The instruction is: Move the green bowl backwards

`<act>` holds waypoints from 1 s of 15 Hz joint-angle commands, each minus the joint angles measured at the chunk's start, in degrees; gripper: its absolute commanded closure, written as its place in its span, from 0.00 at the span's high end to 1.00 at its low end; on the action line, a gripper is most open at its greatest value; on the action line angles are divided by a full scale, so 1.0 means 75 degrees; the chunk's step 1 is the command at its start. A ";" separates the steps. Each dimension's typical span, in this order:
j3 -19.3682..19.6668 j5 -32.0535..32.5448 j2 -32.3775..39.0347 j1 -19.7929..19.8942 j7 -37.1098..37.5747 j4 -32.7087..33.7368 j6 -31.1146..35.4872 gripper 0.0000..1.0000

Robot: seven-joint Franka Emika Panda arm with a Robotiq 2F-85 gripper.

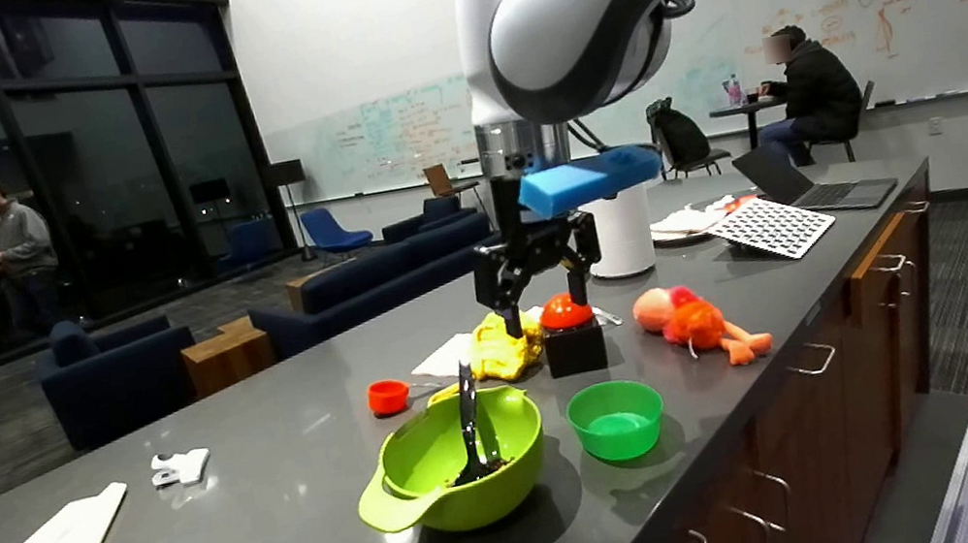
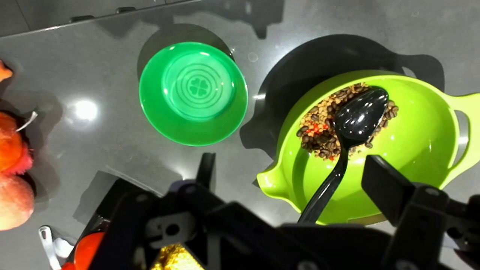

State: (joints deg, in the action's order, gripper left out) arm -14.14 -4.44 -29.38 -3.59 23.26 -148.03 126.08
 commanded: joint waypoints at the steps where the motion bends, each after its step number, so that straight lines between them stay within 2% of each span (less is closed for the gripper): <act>1: 0.0074 0.0043 0.0006 -0.0051 0.0030 0.0012 -0.0014 1.00; 10: 0.0277 -0.0220 0.0276 -0.0117 -0.0196 -0.0251 0.0246 1.00; 15: 0.0486 -0.0493 0.0595 -0.0263 -0.0652 -0.0899 0.1156 1.00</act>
State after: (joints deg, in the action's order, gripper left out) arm -12.00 -6.30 -25.86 -4.15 21.24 -151.79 130.16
